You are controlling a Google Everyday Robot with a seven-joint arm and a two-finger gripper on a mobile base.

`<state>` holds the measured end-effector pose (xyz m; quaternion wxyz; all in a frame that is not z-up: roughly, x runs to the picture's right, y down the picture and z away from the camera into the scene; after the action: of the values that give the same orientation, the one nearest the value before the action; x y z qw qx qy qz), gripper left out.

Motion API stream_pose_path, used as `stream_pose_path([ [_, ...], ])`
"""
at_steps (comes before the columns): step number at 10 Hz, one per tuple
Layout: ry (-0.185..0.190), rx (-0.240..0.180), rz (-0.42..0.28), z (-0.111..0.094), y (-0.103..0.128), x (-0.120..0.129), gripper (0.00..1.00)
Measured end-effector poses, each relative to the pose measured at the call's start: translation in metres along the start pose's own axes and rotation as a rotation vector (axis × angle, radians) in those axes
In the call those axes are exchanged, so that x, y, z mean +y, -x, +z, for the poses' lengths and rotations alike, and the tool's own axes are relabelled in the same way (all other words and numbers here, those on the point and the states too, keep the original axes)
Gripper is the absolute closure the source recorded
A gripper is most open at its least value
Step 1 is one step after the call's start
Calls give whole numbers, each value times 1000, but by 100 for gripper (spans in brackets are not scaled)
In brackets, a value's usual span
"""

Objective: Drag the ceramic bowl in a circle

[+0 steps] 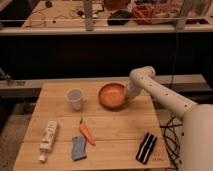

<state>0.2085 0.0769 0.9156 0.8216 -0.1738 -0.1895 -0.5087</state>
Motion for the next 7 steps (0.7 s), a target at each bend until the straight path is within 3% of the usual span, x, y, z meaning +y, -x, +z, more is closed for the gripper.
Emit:
stream_pose_path([
  [3, -4, -17, 17, -12, 44, 31, 100],
  [4, -14, -31, 3, -17, 71, 39, 100],
  [7, -41, -75, -73, -24, 136, 28, 100],
])
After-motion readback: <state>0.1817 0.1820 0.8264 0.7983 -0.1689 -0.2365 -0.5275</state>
